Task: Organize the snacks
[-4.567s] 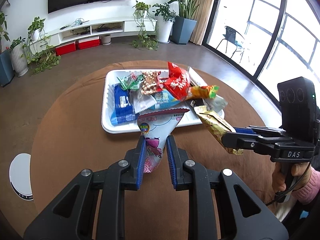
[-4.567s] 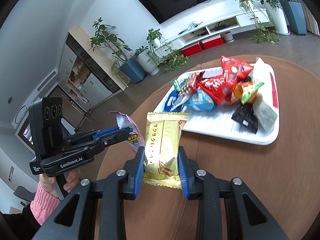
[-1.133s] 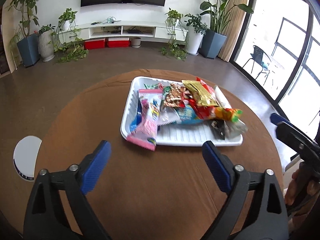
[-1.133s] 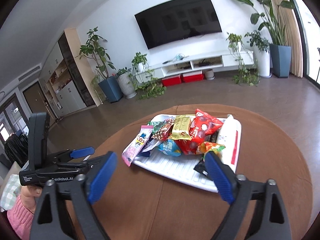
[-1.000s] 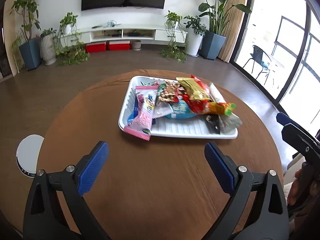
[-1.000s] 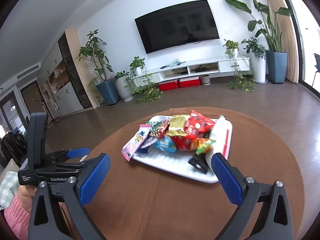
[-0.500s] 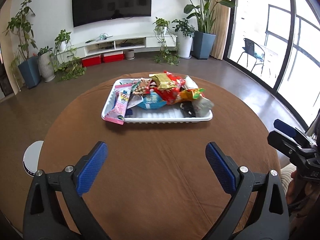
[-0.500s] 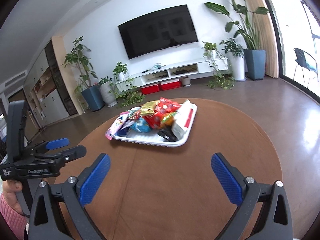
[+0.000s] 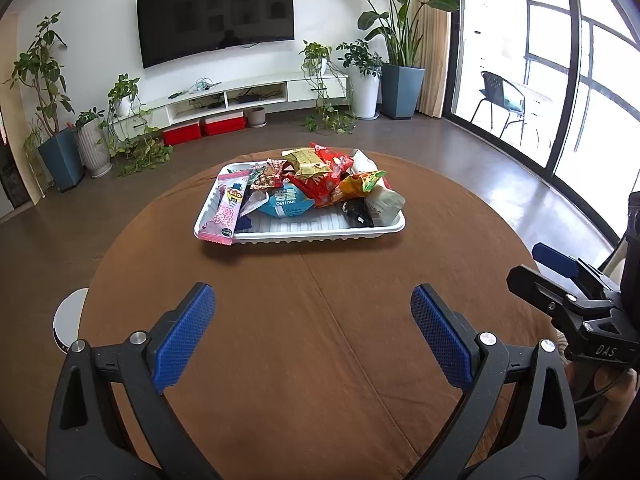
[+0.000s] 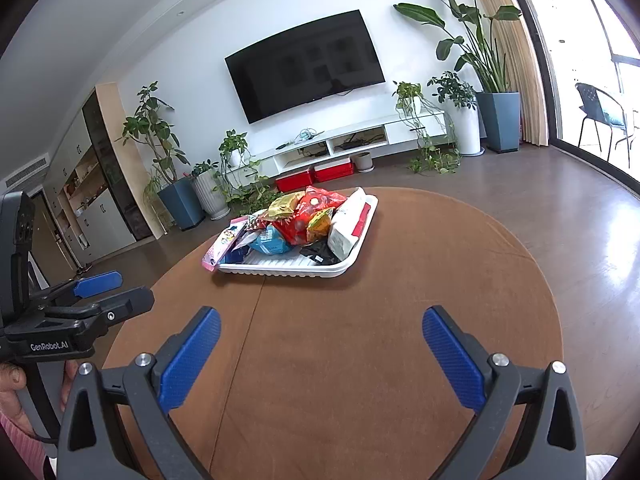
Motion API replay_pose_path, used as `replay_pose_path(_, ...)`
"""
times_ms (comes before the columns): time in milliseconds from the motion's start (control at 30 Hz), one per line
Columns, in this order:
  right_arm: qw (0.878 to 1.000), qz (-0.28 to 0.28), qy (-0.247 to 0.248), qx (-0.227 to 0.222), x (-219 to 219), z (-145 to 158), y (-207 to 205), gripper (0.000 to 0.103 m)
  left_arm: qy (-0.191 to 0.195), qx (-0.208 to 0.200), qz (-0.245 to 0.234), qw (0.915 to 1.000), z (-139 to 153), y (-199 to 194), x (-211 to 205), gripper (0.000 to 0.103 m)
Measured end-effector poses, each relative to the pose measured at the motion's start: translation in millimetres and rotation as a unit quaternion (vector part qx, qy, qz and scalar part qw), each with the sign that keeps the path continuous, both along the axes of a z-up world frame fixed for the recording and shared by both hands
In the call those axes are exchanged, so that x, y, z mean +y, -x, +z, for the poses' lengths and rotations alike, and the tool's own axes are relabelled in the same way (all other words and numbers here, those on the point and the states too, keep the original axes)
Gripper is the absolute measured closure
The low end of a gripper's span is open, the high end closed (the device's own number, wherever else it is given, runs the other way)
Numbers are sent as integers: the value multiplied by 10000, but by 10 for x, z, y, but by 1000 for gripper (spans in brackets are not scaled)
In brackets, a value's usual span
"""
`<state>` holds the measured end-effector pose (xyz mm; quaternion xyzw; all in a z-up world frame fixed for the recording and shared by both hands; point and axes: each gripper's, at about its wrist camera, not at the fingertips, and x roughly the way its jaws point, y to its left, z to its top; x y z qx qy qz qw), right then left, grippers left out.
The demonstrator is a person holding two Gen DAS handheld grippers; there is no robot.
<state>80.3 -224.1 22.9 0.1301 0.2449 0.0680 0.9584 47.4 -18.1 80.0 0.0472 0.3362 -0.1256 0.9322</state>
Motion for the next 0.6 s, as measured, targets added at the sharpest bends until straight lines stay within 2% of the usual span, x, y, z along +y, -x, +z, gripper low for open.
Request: replay_pose_path(600,10000,37,69,-8,40,-38,23,0,-59,-47,-3,10000,-25,38,-21,4)
